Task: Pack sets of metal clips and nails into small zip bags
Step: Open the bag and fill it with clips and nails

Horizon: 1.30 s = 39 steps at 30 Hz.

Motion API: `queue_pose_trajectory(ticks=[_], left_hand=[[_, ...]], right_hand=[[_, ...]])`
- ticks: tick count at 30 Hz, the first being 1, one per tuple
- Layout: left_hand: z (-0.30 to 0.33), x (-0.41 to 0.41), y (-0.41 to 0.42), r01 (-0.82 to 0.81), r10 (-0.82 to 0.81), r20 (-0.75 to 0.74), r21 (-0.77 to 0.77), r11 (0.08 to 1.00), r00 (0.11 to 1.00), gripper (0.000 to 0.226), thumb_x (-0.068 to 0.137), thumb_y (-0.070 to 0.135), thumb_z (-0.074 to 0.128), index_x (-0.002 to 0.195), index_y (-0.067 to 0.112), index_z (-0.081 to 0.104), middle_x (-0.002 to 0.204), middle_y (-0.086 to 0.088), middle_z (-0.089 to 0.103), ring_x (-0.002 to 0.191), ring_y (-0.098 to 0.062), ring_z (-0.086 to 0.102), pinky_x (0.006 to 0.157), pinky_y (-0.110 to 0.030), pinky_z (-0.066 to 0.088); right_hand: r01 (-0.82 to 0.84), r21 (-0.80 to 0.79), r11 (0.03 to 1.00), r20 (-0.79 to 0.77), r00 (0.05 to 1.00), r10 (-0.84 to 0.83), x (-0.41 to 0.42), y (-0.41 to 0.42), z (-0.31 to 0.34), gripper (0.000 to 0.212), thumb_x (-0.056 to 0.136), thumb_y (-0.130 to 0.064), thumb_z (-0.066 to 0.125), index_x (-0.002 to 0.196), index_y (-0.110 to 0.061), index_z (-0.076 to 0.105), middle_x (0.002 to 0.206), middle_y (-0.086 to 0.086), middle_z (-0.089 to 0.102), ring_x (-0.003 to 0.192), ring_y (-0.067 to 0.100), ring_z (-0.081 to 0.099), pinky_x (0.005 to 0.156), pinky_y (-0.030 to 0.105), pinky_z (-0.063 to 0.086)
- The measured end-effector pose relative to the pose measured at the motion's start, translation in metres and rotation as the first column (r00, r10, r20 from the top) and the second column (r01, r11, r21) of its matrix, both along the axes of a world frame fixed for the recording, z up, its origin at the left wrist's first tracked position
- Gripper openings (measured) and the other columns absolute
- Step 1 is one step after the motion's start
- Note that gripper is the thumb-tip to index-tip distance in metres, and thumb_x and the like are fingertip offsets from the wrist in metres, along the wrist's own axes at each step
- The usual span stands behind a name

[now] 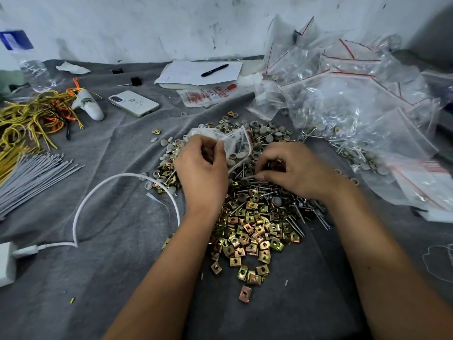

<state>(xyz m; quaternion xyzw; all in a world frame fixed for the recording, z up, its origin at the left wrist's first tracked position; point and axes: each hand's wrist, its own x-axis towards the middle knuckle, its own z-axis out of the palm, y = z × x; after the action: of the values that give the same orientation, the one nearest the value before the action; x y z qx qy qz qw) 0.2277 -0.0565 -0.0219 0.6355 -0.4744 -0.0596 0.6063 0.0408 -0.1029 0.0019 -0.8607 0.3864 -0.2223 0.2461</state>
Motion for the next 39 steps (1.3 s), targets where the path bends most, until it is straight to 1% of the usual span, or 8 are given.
queue_pose_trajectory(ticks=[6,12,17,22,27,32,36,39], left_hand=[[-0.001,-0.002,0.001,0.059,-0.055,0.096,-0.036,0.998,0.994,0.009,0.094,0.011,0.071,0.086,0.01,0.069,0.076,0.002,0.067,0.068,-0.015,0.063,0.063,-0.041,0.055],[-0.001,-0.003,0.002,0.088,-0.075,0.154,-0.078,0.993,0.985,0.01,0.094,0.01,0.071,0.085,0.01,0.067,0.074,0.002,0.066,0.066,-0.014,0.064,0.06,-0.038,0.054],[0.0,-0.002,0.002,0.049,-0.04,0.104,-0.083,0.995,0.994,0.009,0.094,0.013,0.07,0.085,0.01,0.068,0.076,0.002,0.067,0.069,-0.013,0.063,0.065,-0.039,0.054],[0.008,0.0,0.006,-0.067,0.073,0.031,-0.145,0.987,0.997,0.012,0.095,0.017,0.068,0.084,0.019,0.063,0.072,0.007,0.061,0.065,-0.012,0.058,0.063,-0.037,0.051],[0.014,0.003,0.008,-0.17,0.112,-0.233,-0.244,0.955,0.966,0.012,0.098,0.019,0.065,0.086,0.018,0.062,0.072,0.006,0.061,0.064,-0.004,0.054,0.062,-0.024,0.048],[0.017,0.012,0.005,-0.264,0.119,-0.467,-0.259,0.929,0.876,0.019,0.1,0.017,0.063,0.082,0.023,0.057,0.076,-0.011,0.06,0.066,-0.024,0.052,0.06,-0.045,0.047],[0.017,0.008,0.011,-0.197,0.149,-0.18,-0.29,0.936,0.972,0.012,0.099,0.023,0.062,0.087,0.024,0.058,0.075,0.013,0.06,0.067,-0.011,0.059,0.062,-0.041,0.054],[0.009,0.002,0.007,-0.044,0.05,0.051,-0.126,0.991,0.997,0.012,0.098,0.023,0.064,0.087,0.021,0.062,0.075,0.013,0.062,0.067,-0.009,0.061,0.062,-0.042,0.055]], right_hand=[[0.145,-0.158,0.977,0.344,0.935,-0.083,0.011,0.008,0.002,0.012,0.085,-0.019,0.082,0.096,-0.018,0.078,0.091,-0.011,0.075,0.086,0.006,0.072,0.08,0.037,0.061],[0.238,-0.272,0.932,0.34,0.93,-0.138,0.029,0.012,-0.004,0.016,0.078,-0.018,0.089,0.084,-0.015,0.075,0.077,-0.016,0.068,0.069,-0.001,0.061,0.064,0.01,0.045],[0.165,-0.339,0.926,0.268,0.961,-0.073,0.029,0.011,-0.003,0.016,0.086,-0.012,0.08,0.102,-0.012,0.081,0.103,-0.002,0.077,0.098,0.007,0.068,0.093,0.023,0.053],[0.256,-0.271,0.928,0.394,0.909,-0.135,0.014,0.009,0.001,0.014,0.089,-0.019,0.078,0.102,-0.016,0.077,0.096,-0.007,0.074,0.09,0.003,0.067,0.08,0.023,0.056],[0.082,-0.14,0.987,0.043,0.996,-0.076,0.004,0.004,-0.001,0.011,0.083,-0.035,0.082,0.09,-0.034,0.075,0.089,-0.021,0.061,0.092,0.01,0.056,0.085,0.036,0.046],[-0.004,0.023,1.0,-0.146,0.989,0.008,0.002,0.003,0.002,0.015,0.08,-0.045,0.083,0.09,-0.04,0.073,0.107,-0.004,0.056,0.108,0.012,0.044,0.088,0.021,0.036],[0.006,0.034,0.999,-0.209,0.978,0.001,0.004,0.005,0.001,0.013,0.086,-0.042,0.078,0.093,-0.033,0.071,0.106,-0.006,0.055,0.11,0.013,0.043,0.096,0.036,0.039],[0.005,-0.007,1.0,-0.228,0.974,-0.007,0.007,0.005,0.001,0.007,0.092,-0.035,0.073,0.094,-0.03,0.069,0.103,-0.006,0.055,0.107,0.012,0.043,0.097,0.036,0.038]])
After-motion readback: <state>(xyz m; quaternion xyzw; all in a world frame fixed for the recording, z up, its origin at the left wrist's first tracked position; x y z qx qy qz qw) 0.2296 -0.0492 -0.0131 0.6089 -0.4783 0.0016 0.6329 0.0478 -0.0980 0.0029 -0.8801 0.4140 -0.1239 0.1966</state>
